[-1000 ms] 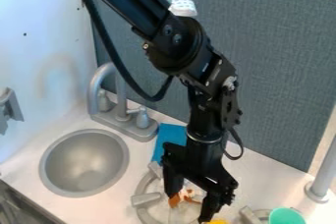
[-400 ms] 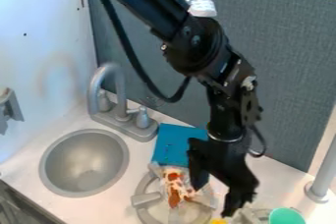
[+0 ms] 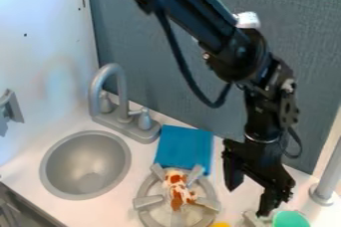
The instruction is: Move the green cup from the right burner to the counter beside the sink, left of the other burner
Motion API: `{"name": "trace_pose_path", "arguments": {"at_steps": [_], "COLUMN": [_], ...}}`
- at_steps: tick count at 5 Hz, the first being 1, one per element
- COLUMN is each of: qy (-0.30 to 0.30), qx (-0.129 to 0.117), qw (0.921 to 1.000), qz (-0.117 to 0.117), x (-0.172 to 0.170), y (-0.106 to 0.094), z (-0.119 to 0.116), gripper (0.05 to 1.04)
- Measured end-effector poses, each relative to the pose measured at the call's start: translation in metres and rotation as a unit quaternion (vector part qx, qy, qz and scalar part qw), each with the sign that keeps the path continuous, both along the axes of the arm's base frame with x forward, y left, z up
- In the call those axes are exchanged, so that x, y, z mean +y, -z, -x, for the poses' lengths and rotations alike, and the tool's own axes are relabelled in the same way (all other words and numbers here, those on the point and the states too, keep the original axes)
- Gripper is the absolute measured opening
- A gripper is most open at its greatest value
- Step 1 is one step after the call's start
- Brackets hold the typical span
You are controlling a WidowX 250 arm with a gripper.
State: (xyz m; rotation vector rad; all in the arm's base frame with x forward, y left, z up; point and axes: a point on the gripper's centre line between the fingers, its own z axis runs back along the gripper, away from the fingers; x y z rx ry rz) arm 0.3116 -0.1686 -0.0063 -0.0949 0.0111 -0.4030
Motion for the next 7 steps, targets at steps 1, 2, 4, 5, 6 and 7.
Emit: {"name": "trace_pose_path", "arguments": {"at_steps": [1,2,4,5,6,7], "qy": [0.019,0.033,0.045,0.046,0.049,0.052], "qx": [0.010,0.027,0.031,0.040,0.052,0.058], "qw": [0.9998,0.9991,0.9984,0.9979,0.9971,0.9965], "qz": [0.000,-0.007,-0.016,-0.020,-0.025,-0.032], "x": [-0.013,-0.028,-0.045,-0.050,-0.050,-0.050], "y": [0.013,0.029,0.042,0.051,0.052,0.049], "z": [-0.012,-0.014,-0.021,-0.022,-0.022,-0.024], "gripper": [1.001,1.001,0.978,0.859,0.565,0.294]}}
